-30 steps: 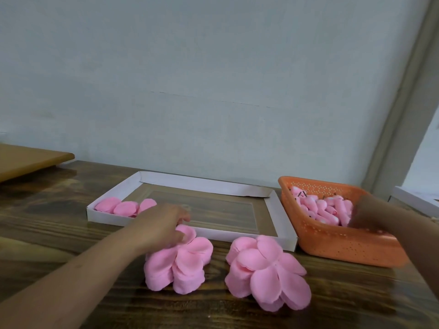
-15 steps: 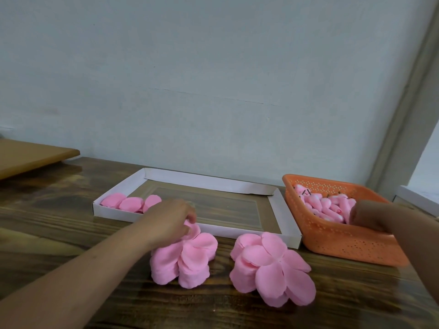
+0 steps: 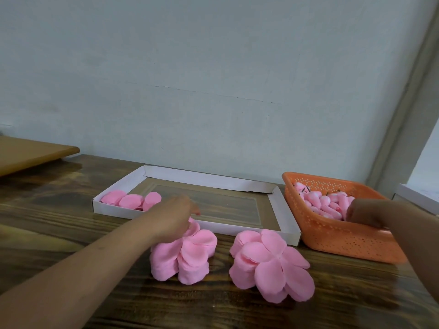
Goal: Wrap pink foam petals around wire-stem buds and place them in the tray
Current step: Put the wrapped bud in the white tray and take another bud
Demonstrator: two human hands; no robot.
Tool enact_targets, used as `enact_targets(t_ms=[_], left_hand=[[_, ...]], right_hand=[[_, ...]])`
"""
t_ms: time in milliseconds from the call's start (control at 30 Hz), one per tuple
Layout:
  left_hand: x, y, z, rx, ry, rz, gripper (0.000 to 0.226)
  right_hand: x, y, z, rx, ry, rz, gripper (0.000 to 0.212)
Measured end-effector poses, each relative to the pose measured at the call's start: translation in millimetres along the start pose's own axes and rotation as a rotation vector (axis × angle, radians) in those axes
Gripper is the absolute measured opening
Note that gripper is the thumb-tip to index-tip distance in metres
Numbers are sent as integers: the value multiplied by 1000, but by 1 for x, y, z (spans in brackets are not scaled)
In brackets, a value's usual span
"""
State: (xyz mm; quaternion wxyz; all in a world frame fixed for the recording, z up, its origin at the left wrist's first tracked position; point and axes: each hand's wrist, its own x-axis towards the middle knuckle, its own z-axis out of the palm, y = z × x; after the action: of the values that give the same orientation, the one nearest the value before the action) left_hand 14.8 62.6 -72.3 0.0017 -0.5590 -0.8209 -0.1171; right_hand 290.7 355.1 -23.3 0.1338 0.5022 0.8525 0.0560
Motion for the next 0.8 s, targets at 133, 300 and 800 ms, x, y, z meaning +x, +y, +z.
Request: enact_targets(t_ms=[133,300,800], left_hand=[[0,2,2,7,17,12,27],[1,3,-1,39,28,10,21],[5,3,0,138,100,71,16]], right_hand=[[6,0,4,106,8,26,53],[10,1,6,169,5,31,54],[21,2,10,128,2,82,60]])
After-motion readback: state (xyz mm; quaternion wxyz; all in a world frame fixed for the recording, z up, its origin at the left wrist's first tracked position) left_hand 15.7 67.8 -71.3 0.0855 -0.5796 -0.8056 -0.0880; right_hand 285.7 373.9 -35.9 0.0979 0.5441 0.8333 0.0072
